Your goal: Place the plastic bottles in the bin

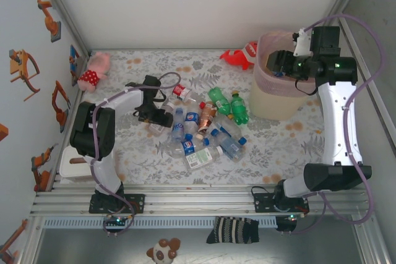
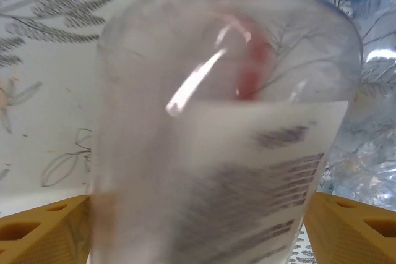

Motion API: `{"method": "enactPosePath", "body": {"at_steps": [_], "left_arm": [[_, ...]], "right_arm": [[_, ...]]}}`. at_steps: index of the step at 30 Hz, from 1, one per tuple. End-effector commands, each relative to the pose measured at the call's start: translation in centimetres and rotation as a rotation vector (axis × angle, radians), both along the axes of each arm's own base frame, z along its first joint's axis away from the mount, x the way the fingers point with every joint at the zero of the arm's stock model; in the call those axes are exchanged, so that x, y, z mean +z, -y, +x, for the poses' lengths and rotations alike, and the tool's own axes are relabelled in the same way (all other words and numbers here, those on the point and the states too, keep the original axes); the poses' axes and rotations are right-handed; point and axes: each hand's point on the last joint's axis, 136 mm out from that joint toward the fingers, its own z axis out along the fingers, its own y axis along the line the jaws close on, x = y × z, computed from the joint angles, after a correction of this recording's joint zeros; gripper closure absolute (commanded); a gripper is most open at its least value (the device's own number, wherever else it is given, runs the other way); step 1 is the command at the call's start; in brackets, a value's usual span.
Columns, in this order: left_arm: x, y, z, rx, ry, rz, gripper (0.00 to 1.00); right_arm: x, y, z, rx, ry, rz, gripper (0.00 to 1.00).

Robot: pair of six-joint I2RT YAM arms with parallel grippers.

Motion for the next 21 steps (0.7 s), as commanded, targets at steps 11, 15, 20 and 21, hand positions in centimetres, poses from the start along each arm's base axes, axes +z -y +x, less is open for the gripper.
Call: {"method": "enactPosePath", "body": {"at_steps": [11,15,20,21], "left_arm": [[-0.6,-0.3,-1.1,0.005,-0.013,0.046,0.22],[-0.2,-0.3,-1.5,0.003,-0.006,0.050,0.30],[0.9,-0.3,-1.4,0.009,0.019,0.035,0.35],[1.2,-0.2,-1.3,0.011,0.028,0.029,0.35]], "right_arm": [[-0.2,-0.3,-0.2,0.001,-0.002,0.005,0.32],[-0.1,-0.3,-0.2,0.002,0.000,0.007,0.32],[0.1,-0.4,-0.2,0.004,0.006,0.012,0.32],[0.1,-0.4,-0.2,0.004,0.007,0.015,0.32]]}}
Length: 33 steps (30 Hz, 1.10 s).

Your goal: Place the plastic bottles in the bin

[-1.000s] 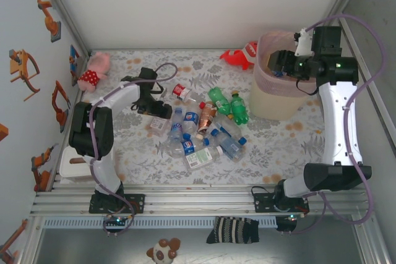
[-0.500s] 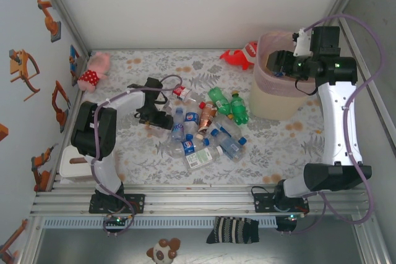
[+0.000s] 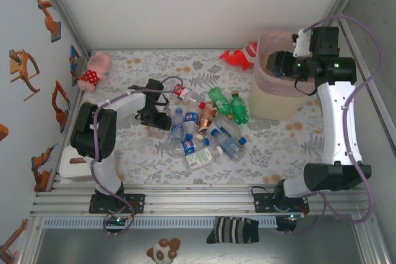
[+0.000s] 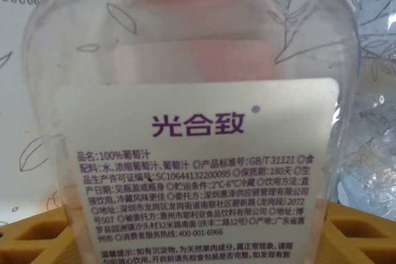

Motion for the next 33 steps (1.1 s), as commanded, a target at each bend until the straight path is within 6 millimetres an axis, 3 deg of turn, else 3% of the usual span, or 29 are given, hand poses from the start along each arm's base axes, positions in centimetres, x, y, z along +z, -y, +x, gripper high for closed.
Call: {"method": "enactPosePath", "body": {"at_steps": [1,7,12,15,24,33], "left_arm": [[2.0,0.0,-0.2,0.009,0.038,-0.016,0.35],[6.1,1.3,0.7,0.008,0.130,-0.117,0.36],[11.3,3.5,1.2,-0.024,0.255,-0.277,0.37],[15.5,5.2,0.9,-0.076,0.346,-0.423,0.38],[28.4,10.8,-3.9,-0.362,0.602,-0.923,0.39],[37.3,13.3,-9.9,-0.636,0.764,-1.262,0.39]], "right_arm": [[0.6,-0.5,-0.2,0.004,0.021,0.016,0.32],[1.8,-1.8,-0.4,0.042,0.074,0.069,0.32],[3.3,-4.0,-0.8,0.126,0.180,0.106,0.32],[4.6,-6.1,-1.5,0.214,0.263,0.143,0.32],[9.1,-13.8,-6.0,0.606,0.550,0.296,0.32],[12.8,-19.3,-12.7,0.984,0.774,0.407,0.24]]}}
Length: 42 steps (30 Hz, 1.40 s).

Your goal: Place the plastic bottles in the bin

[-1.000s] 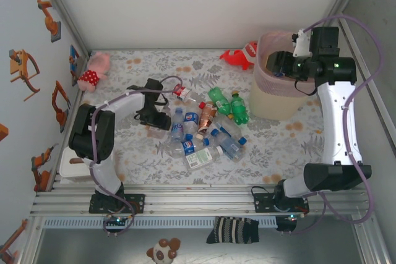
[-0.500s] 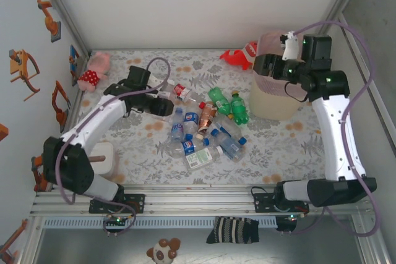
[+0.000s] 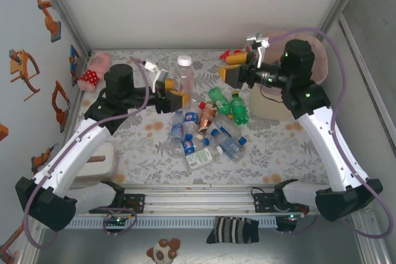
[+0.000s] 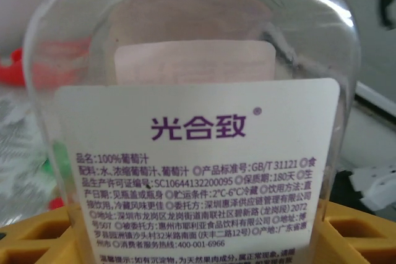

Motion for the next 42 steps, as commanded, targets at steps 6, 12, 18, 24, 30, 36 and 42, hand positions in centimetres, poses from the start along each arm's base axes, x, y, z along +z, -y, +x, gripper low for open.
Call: {"method": "enactPosePath", "body": {"at_steps": [6,12,18,24,30,36,42], "left_arm": [[7.0,1.8,-5.3,-0.257,0.175,-0.210,0.39],[8.2,2.3,-6.4,-0.302,0.206,-0.236,0.39],[8.3,2.6,-6.7,-0.320,0.203,-0.241,0.39],[8.2,2.7,-6.5,-0.322,0.198,-0.239,0.38],[8.2,2.7,-6.4,-0.316,0.205,-0.236,0.38],[8.2,2.5,-6.4,-0.294,0.213,-0.236,0.32],[8.0,1.8,-6.2,-0.234,0.234,-0.209,0.20]], "right_arm": [[4.3,-3.5,-5.4,0.271,0.235,0.100,0.18],[3.7,-5.7,-6.1,0.342,0.219,0.104,0.13],[2.5,-7.2,-5.8,0.355,0.163,0.093,0.13],[2.4,-8.0,-7.2,0.412,0.169,0.097,0.20],[2.9,-7.9,-7.1,0.398,0.142,0.104,0.31],[3.4,-7.8,-7.4,0.402,0.138,0.112,0.40],[3.7,-7.3,-7.0,0.343,0.155,0.084,0.41]]}}
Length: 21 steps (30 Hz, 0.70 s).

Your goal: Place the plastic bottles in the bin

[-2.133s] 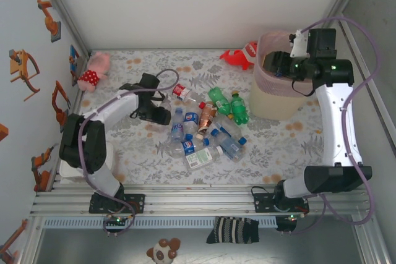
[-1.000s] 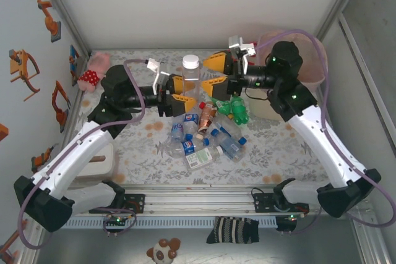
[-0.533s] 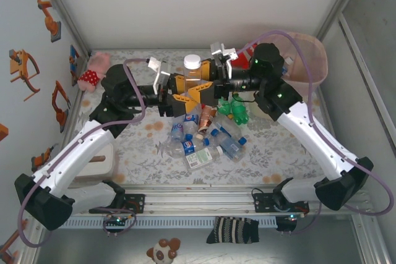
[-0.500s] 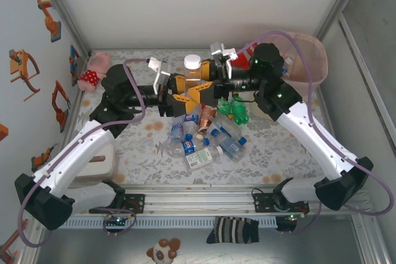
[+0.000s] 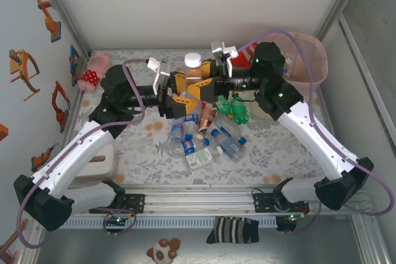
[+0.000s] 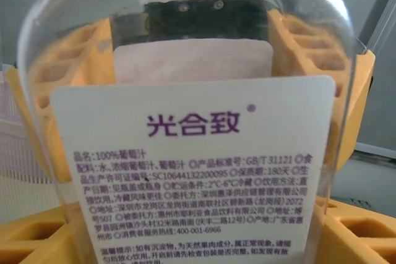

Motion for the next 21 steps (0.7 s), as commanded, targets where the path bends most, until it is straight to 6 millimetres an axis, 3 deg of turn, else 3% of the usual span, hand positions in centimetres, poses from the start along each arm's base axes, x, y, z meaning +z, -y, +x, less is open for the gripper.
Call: {"method": "enactPosePath", "body": {"at_steps": [1,5,10,13,17,21], "left_arm": [[1.6,-1.0,-0.6,0.046,0.073,-0.020,0.19],[1.2,-1.7,-0.7,0.092,0.084,-0.006,0.15],[0.5,-2.3,-0.5,0.134,0.078,0.009,0.15],[0.1,-2.4,-0.4,0.141,0.069,0.023,0.15],[-0.2,-2.5,-0.3,0.149,0.061,0.031,0.15],[-0.4,-2.5,-0.1,0.159,0.061,0.034,0.15]], "right_arm": [[2.2,0.7,-0.3,-0.053,0.069,0.011,0.41],[2.1,2.1,1.5,-0.176,0.066,-0.036,0.40],[1.7,5.4,6.1,-0.386,-0.042,-0.089,0.42],[0.8,8.7,9.7,-0.567,-0.112,-0.147,0.44],[-0.9,14.6,14.3,-0.836,-0.224,-0.241,0.44],[-3.2,20.7,17.5,-1.064,-0.338,-0.347,0.45]]}}
